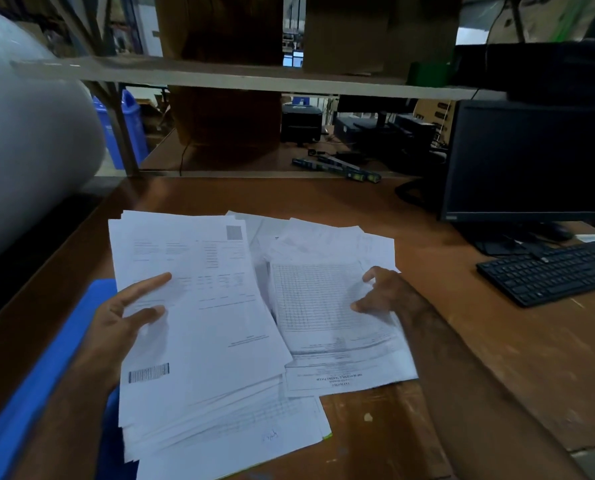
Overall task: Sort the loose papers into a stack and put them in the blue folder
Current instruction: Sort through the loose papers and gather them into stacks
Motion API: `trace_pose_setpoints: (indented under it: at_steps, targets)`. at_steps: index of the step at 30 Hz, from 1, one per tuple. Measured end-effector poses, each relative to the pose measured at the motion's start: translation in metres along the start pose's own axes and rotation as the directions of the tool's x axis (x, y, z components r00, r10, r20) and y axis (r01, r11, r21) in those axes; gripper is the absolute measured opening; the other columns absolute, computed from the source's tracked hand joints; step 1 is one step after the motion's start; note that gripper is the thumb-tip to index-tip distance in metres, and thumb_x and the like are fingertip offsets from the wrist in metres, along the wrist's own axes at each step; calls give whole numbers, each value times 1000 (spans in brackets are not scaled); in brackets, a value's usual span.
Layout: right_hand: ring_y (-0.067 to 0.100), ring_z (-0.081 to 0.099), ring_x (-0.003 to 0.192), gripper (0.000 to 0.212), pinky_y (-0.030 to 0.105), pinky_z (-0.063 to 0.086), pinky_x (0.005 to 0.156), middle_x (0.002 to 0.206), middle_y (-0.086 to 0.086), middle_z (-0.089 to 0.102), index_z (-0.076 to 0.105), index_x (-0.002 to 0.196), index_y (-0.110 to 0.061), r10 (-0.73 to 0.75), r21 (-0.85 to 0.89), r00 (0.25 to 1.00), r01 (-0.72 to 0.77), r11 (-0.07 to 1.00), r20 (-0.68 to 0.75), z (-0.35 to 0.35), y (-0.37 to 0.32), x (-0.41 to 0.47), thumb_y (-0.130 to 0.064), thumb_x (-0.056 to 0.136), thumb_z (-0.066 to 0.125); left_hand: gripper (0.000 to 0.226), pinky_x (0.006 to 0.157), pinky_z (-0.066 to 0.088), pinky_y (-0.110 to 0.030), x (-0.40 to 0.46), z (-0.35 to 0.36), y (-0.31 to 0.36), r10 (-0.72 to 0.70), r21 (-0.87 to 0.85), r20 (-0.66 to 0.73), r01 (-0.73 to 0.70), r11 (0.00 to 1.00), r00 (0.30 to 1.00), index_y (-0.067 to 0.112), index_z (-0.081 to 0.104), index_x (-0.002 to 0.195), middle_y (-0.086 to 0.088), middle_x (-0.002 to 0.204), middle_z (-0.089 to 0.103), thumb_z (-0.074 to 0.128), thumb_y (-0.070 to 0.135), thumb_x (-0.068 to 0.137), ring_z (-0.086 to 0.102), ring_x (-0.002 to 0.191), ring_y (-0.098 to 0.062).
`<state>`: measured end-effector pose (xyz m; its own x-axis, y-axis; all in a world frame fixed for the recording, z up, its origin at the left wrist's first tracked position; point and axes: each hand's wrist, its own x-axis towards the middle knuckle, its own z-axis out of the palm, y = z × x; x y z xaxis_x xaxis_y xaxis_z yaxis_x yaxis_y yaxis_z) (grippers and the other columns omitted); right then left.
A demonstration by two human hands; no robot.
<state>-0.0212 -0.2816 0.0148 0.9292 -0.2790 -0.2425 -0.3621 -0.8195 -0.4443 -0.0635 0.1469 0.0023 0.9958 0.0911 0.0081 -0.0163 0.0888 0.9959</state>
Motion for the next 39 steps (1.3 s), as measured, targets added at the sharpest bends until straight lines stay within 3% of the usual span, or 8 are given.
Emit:
trace_pose_setpoints:
  at_steps: [8,12,18,23,27,30,34,39]
  targets:
    - [27,66,92,68,35,58,73,101,3,60,46,132,-22,-13,361,995,47,931,-96,-16,3,10,-7,78,86,47,83,54,-37,-1,0,5,-1,-2,4,1,1000,1000,33,79,111,10,141,61,63,-7,91,62,119,-26]
    - [24,57,111,30,23,41,80,107,-6,63,62,93,-32,-275,-201,958,287,937,84,-61,-22,21,-3,85,65,46,78,52,-32,-3,-1,9,-4,-8,1,4,1000,1000,30,77,113,10,141,61,62,-7,92,63,117,-24]
    - [27,39,134,39,57,24,111,134,1,55,63,127,-31,-542,-778,832,416,471,117,-23,-112,7,-17,91,54,41,77,44,-26,-5,2,9,19,46,-19,-18,999,1000,26,74,116,10,135,58,61,-6,94,57,107,-11]
    - [30,35,144,34,61,33,105,152,4,45,70,113,-26,-756,-562,648,660,498,91,82,-97,-7,-7,87,60,44,79,46,-26,2,-3,4,32,67,-11,-31,997,999,27,75,117,8,139,60,62,-8,92,60,113,-15]
    - [29,54,129,43,42,53,86,153,6,47,56,120,-24,-843,-334,501,774,538,-196,107,-73,-22,-6,82,54,47,83,46,-27,9,-5,1,46,136,-13,-43,990,999,32,77,112,7,135,65,64,-8,90,60,118,-17]
    - [29,49,135,59,46,52,95,156,8,44,50,141,-23,-702,-401,628,579,710,-336,94,-66,-25,-36,85,66,49,85,48,-27,12,-1,-1,51,127,17,-53,990,999,32,77,112,9,134,66,63,-10,91,62,117,-14]
    - [40,40,139,91,51,43,105,158,17,32,25,155,-16,-125,-286,931,24,958,-342,60,-44,-22,-71,88,55,48,80,49,-24,11,4,-2,44,125,37,-48,991,998,33,77,110,11,136,64,62,-9,92,62,114,-12]
    - [38,52,128,100,46,48,101,143,17,48,27,148,-23,-2,-98,972,-22,995,-234,42,-30,-16,-68,74,76,47,82,51,-27,6,11,-1,22,117,54,-28,993,998,32,78,112,15,134,64,62,-9,93,61,117,-17]
